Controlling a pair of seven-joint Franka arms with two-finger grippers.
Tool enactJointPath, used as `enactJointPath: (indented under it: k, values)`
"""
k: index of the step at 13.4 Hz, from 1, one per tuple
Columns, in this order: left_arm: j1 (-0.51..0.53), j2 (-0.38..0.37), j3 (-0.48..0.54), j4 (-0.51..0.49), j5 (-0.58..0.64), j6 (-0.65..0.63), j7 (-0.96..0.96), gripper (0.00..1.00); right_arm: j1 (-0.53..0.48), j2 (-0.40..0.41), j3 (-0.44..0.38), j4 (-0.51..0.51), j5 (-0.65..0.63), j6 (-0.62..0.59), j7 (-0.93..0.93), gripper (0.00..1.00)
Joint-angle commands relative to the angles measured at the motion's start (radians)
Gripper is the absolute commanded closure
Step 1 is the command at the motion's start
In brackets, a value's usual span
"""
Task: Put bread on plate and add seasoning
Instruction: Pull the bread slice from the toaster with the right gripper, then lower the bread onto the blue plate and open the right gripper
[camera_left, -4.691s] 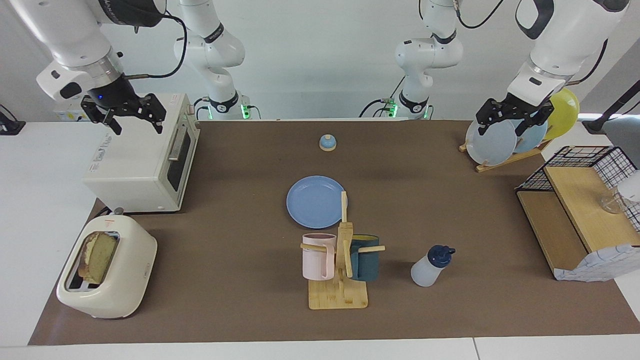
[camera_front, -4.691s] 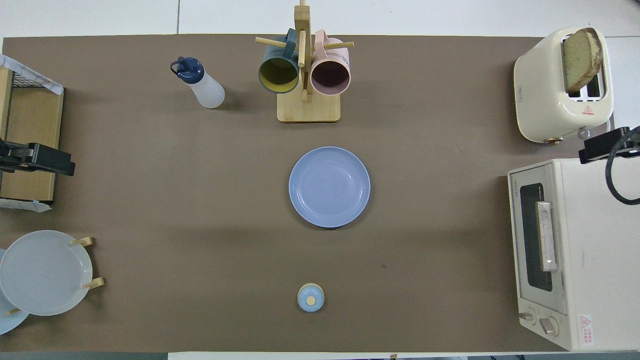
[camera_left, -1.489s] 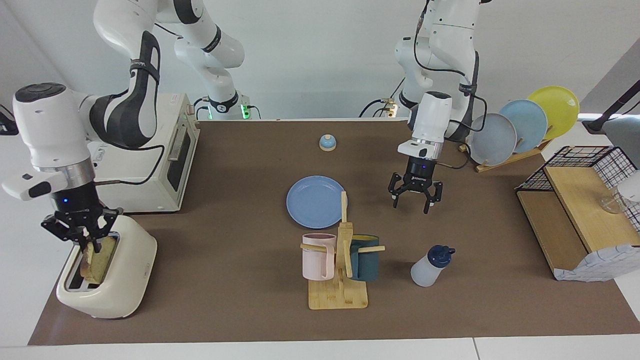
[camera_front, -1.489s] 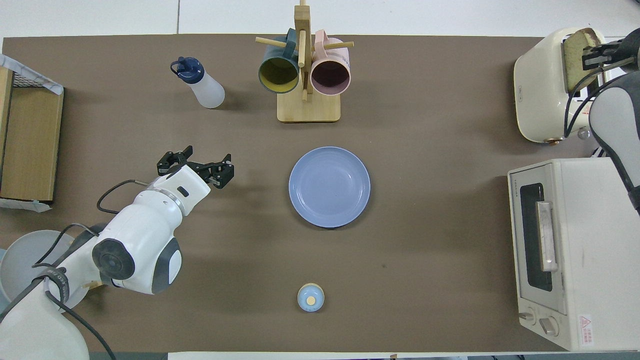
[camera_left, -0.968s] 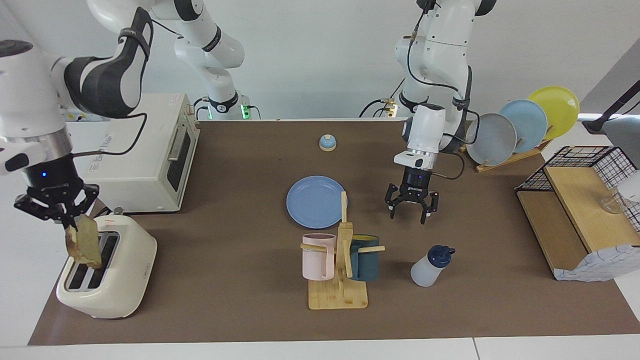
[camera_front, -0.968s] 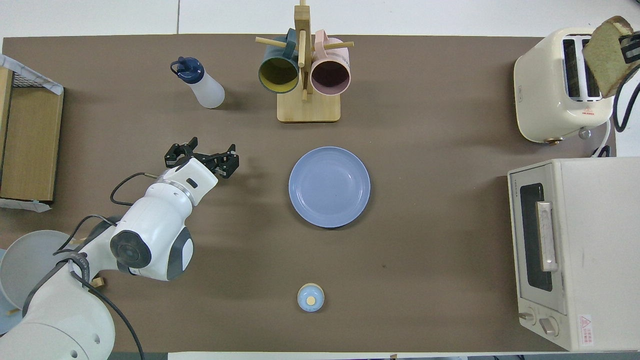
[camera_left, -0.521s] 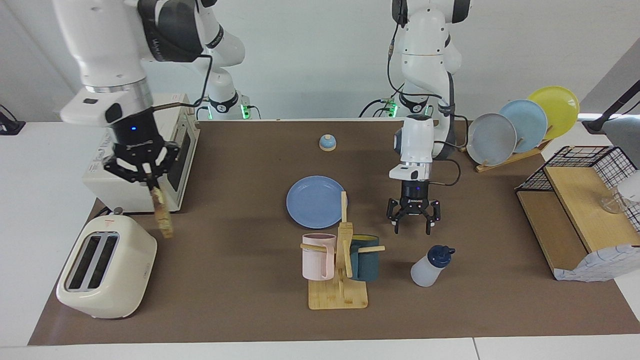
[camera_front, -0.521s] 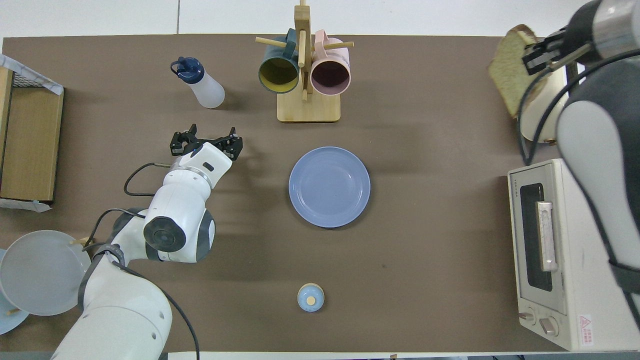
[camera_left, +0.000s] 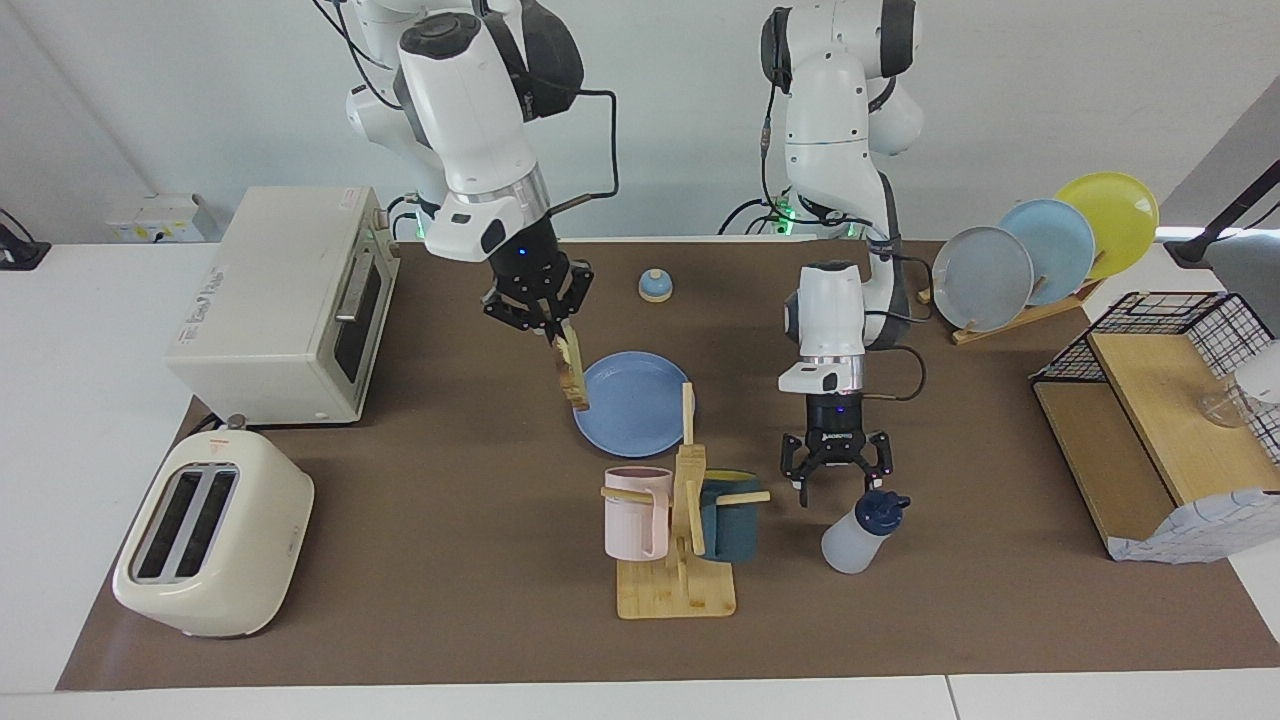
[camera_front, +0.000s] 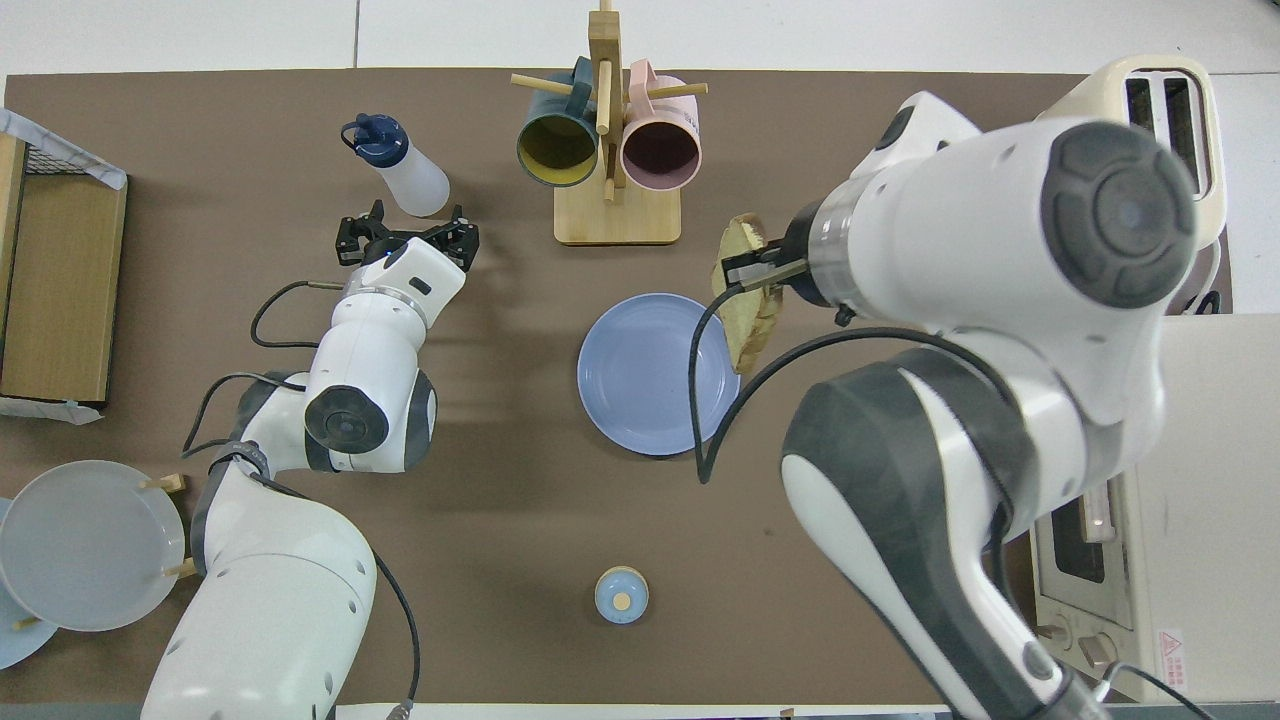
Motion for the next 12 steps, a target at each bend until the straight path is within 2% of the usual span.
enactJointPath:
  k: [1,3,6,9,12]
  values:
    - [0.031,0.036,0.006,0.095,-0.013,-0.069,0.0,0.0,0.089,-0.047,-0.004,-0.152,0.023,0.141,0.146,1.0]
    - [0.032,0.055,0.008,0.151,-0.013,-0.161,-0.002,0.0,0.141,-0.024,-0.004,-0.199,0.025,0.231,0.211,1.0]
    - [0.034,0.06,0.008,0.152,-0.01,-0.17,0.001,0.0,0.178,0.002,-0.004,-0.288,0.023,0.386,0.222,1.0]
    - [0.048,0.06,0.008,0.162,-0.007,-0.204,0.001,0.0,0.173,0.005,-0.004,-0.311,0.023,0.403,0.217,1.0]
    - [0.052,0.06,0.002,0.162,-0.014,-0.206,-0.022,0.0,0.173,-0.018,-0.004,-0.386,0.026,0.444,0.223,1.0]
